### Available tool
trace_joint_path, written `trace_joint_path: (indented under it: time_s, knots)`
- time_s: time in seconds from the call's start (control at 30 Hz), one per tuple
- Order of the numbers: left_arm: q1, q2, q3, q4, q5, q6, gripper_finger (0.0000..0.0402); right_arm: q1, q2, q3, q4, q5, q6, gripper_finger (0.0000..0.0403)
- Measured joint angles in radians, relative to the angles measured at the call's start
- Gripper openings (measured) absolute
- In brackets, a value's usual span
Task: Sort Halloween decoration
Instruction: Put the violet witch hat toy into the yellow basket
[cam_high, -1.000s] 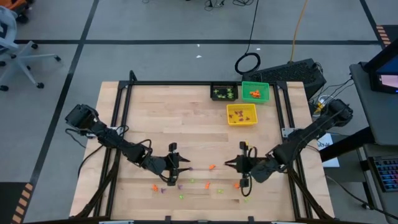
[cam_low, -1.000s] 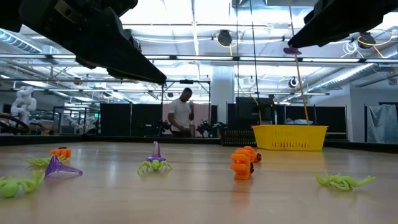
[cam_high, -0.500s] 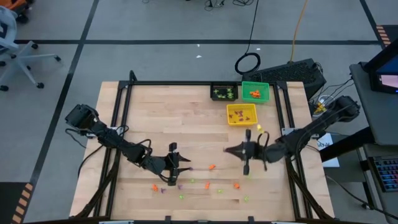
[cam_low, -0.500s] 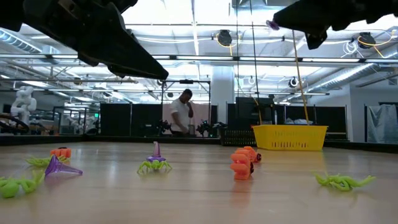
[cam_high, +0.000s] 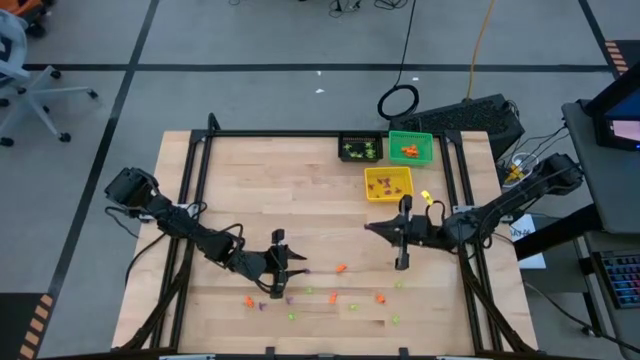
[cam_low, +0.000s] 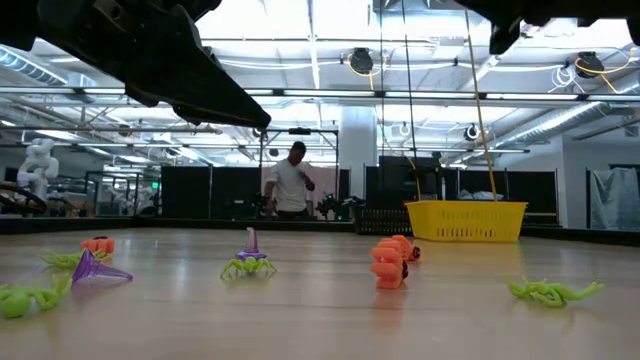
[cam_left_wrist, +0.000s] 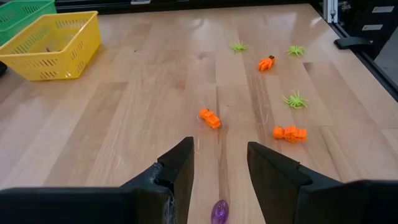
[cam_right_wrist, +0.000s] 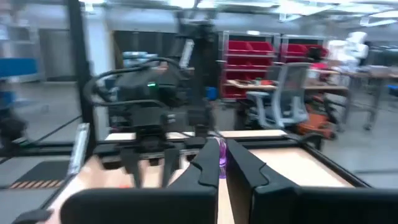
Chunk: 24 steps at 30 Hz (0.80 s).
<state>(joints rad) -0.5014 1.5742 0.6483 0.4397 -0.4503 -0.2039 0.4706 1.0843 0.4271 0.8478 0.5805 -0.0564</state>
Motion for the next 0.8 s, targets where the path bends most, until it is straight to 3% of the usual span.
trace_joint_path:
  time_s: [0.2, 0.43, 0.8]
  knots:
    - [0.001, 0.000, 0.000, 0.000, -0.001, 0.000, 0.0152, 0.000, 0.000, 0.000, -0.003, -0.110, -0.037, 0.0000]
    - [0.011, 0.000, 0.000, 0.000, -0.010, 0.000, 0.0152, 0.000, 0.000, 0.000, -0.005, -0.139, -0.073, 0.0000]
    - [0.015, 0.000, -0.001, 0.000, -0.013, 0.000, 0.0152, 0.000, 0.001, 0.000, -0.010, -0.140, -0.376, 0.0000]
